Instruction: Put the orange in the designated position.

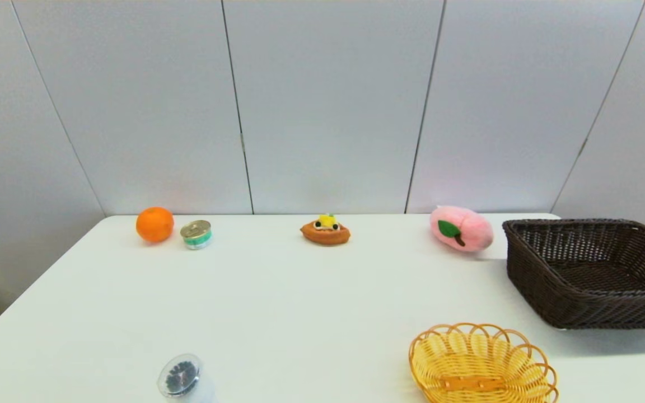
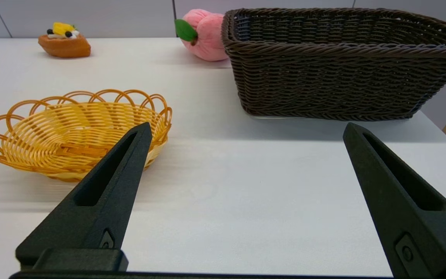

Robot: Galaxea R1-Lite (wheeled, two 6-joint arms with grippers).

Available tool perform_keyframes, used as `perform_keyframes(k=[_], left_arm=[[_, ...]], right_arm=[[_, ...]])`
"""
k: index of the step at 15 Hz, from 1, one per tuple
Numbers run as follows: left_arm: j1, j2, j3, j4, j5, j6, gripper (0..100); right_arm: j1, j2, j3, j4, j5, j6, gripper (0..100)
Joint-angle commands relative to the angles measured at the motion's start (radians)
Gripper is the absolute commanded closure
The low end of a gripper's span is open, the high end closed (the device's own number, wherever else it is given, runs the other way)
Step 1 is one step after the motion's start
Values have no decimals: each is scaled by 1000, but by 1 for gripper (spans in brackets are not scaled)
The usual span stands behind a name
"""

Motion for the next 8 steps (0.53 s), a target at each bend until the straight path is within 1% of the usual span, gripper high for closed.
perform_keyframes(k=[1,8], left_arm=[[0,1,0,0,1,0,0],[0,1,0,0,1,0,0]], right_arm=[[0,0,0,-1,1,-2,0],[0,0,0,0,-7,1,0]])
